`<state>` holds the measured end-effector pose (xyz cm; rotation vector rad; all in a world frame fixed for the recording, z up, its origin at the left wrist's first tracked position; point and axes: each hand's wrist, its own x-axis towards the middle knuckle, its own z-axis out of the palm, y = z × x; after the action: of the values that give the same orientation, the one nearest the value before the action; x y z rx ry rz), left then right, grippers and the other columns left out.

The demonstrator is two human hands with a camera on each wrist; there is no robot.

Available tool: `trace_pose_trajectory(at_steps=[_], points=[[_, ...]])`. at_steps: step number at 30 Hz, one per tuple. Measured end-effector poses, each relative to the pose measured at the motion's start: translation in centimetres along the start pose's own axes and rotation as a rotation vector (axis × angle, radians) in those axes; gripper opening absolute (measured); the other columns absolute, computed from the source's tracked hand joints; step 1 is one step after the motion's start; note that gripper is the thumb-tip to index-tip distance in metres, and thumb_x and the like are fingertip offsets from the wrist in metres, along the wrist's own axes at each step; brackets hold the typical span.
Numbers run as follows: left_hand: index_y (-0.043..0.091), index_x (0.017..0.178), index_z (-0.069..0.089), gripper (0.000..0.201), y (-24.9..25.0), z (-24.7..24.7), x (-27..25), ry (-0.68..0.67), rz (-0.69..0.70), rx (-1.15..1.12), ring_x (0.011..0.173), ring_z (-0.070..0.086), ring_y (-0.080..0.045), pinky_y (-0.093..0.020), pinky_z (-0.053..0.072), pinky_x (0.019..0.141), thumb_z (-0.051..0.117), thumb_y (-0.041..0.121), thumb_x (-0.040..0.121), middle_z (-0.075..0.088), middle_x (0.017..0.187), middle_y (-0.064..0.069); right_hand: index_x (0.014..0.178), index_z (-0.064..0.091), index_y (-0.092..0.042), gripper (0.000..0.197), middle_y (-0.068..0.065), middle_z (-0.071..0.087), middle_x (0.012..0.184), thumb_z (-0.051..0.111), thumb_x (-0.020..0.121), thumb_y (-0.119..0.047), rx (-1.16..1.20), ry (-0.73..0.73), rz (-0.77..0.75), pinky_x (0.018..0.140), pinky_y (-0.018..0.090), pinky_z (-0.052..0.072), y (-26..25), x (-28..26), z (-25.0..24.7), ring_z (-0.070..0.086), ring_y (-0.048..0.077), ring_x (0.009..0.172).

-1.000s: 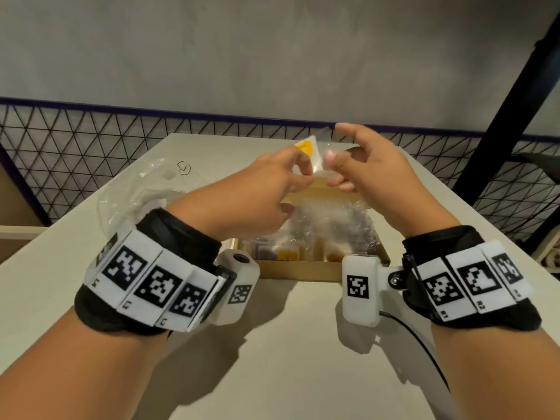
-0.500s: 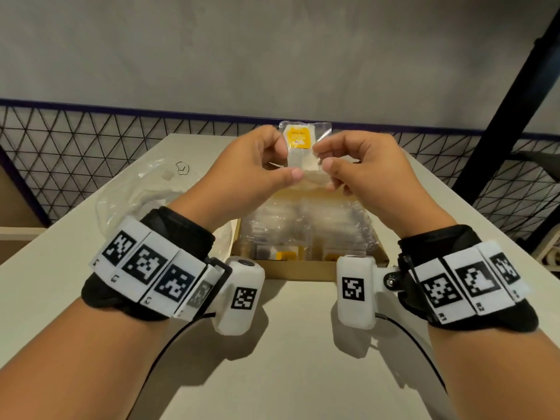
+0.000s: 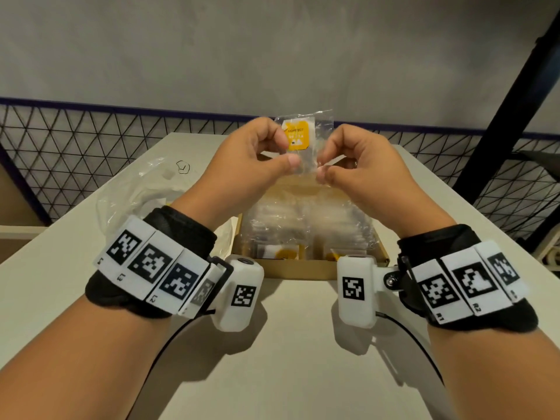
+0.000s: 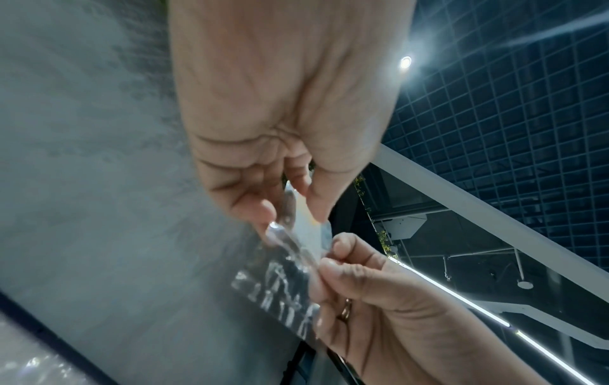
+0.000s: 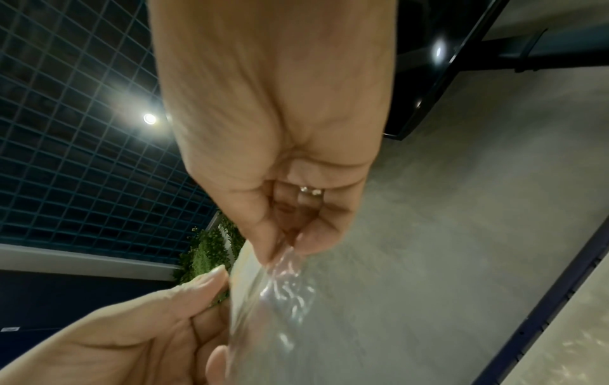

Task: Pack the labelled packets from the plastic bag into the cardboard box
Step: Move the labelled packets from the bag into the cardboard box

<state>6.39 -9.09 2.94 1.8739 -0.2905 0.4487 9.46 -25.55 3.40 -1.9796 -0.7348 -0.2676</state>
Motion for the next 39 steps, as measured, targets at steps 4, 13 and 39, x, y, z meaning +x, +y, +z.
trace_pose_trajectory(at_steps=[4, 13, 39], points=[[0.023, 0.074, 0.045, 0.026, 0.1, -0.4, 0.2, 0.169, 0.075, -0.082, 0.076, 0.057, -0.012, -0.018, 0.048, 0.064, 0.06, 0.006, 0.087, 0.059, 0.082, -0.003, 0.072, 0.044, -0.022, 0.035, 0.0, 0.064, 0.079, 0.065, 0.078, 0.006, 0.03, -0.061, 0.011, 0.073, 0.028, 0.056, 0.0, 0.0, 0.0, 0.061, 0.005, 0.071], [0.021, 0.075, 0.044, 0.033, 0.2, -0.4, 0.0, 0.079, 0.085, -0.064, 0.069, 0.058, -0.01, -0.02, 0.051, 0.064, 0.062, -0.006, 0.081, 0.061, 0.078, -0.002, 0.101, 0.051, -0.029, 0.027, -0.006, 0.061, 0.078, 0.065, 0.084, -0.012, 0.085, -0.007, 0.038, 0.081, 0.031, 0.052, 0.1, 0.1, 0.4, 0.062, 0.014, 0.081], [0.002, 0.12, 0.056, 0.043, -8.3, -8.5, 0.9, -0.043, -0.879, 0.841, 0.114, 0.051, -0.033, -0.042, 0.039, 0.101, 0.063, 0.027, 0.086, 0.057, 0.123, -0.017, 0.071, 0.054, -0.028, 0.024, -0.012, 0.055, 0.073, 0.06, 0.088, -0.012, -0.161, 0.004, 0.008, 0.065, 0.014, 0.042, 0.5, 0.3, 0.4, 0.049, 0.001, 0.069]])
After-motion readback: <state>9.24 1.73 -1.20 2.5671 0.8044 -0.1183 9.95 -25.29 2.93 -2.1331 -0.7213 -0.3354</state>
